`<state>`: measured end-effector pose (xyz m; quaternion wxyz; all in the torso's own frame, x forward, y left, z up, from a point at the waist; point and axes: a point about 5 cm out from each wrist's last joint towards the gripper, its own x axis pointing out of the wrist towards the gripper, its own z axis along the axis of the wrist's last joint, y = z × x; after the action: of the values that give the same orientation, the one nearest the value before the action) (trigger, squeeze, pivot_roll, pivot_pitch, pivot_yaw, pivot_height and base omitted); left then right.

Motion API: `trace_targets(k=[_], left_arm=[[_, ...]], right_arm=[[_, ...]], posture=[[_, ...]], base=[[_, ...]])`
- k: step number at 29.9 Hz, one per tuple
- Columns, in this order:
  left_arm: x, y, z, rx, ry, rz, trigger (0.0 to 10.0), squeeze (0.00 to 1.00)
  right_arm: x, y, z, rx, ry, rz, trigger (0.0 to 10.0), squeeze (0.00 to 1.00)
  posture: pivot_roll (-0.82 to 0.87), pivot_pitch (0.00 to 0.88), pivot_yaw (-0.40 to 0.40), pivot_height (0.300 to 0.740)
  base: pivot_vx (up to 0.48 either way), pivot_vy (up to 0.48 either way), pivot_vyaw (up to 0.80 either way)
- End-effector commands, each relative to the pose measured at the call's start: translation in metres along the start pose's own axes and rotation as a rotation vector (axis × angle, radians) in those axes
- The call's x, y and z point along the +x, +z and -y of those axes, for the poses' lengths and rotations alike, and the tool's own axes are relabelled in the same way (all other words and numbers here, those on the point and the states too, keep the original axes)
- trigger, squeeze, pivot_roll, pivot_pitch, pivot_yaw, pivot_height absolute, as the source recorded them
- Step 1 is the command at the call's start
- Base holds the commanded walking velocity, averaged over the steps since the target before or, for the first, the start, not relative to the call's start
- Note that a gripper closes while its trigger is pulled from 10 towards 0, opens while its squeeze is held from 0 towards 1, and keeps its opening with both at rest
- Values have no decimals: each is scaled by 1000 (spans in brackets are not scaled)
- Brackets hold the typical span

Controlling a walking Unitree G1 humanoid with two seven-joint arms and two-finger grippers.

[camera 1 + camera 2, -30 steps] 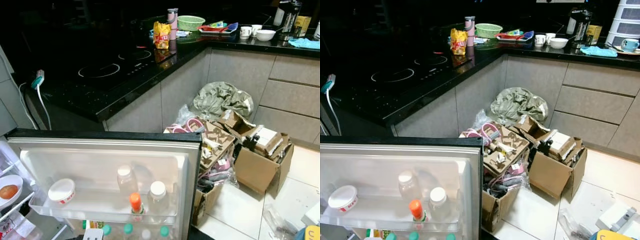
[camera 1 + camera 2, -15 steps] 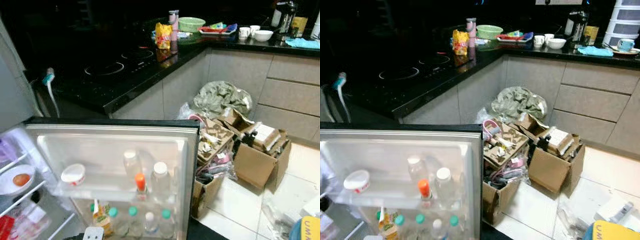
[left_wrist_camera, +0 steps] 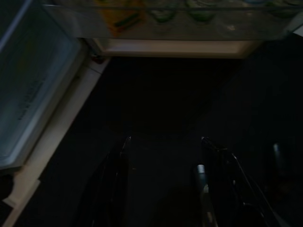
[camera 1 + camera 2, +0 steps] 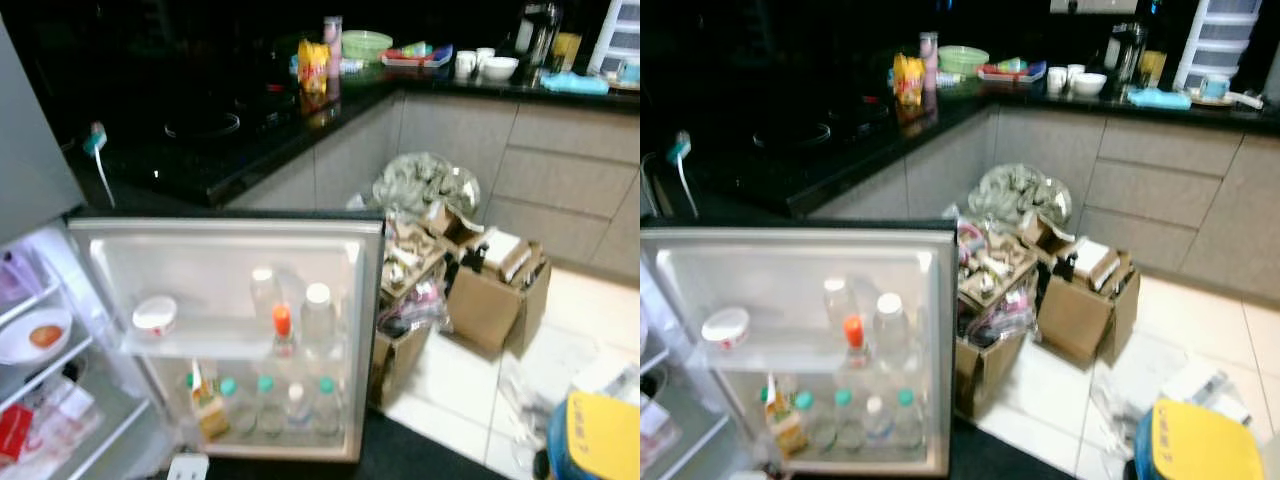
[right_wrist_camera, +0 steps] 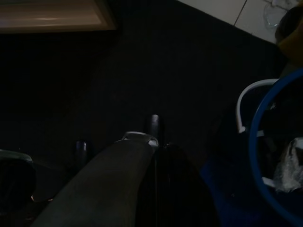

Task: Restocking fridge

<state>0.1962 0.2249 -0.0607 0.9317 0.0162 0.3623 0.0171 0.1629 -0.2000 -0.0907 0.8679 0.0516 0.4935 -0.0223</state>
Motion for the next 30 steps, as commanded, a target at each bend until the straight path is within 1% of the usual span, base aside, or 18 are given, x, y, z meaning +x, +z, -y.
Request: trace_targets(k=[1, 4, 9, 14, 17, 23, 24, 26, 30], left_arm=[[-1, -4, -2, 24, 3, -26, 10000, 0], [-1, -2, -1, 20, 1, -8, 10000, 0], [0, -1, -1, 11, 9, -5, 10000, 0], [0, 2, -1, 29, -6, 12, 10000, 0], [1, 3, 1, 39, -15, 16, 10000, 0], [1, 3, 3, 31, -18, 16, 10000, 0], [1, 3, 3, 6, -13, 15, 10000, 0], [2, 3, 2, 17, 7, 10, 10000, 0], [2, 3, 2, 20, -1, 11, 10000, 0]], right_arm=[[0, 1, 1, 4, -1, 4, 10000, 0], [0, 1, 2, 3, -1, 5, 10000, 0], [0, 2, 1, -2, 4, 8, 10000, 0], [0, 3, 1, -4, 9, 11, 10000, 0], [0, 4, 0, -12, 14, 15, 10000, 0], [0, 5, 0, -12, 17, 22, 10000, 0], [0, 6, 0, -12, 17, 23, 10000, 0], [0, 7, 1, -13, 16, 26, 10000, 0], [0, 6, 2, -14, 15, 24, 10000, 0]], posture=[[-10, 105, 48, 740], [-9, 102, 48, 740], [-8, 96, 48, 740], [-4, 88, 49, 740], [-6, 84, 50, 740], [-12, 78, 49, 740], [-16, 77, 51, 740], [-18, 79, 53, 740], [-18, 78, 52, 740]], base=[[0, 0, 0], [0, 0, 0], [0, 0, 0], [0, 0, 0], [0, -480, 0], [0, -459, 0], [0, 0, 0], [0, 0, 0], [0, 0, 0]])
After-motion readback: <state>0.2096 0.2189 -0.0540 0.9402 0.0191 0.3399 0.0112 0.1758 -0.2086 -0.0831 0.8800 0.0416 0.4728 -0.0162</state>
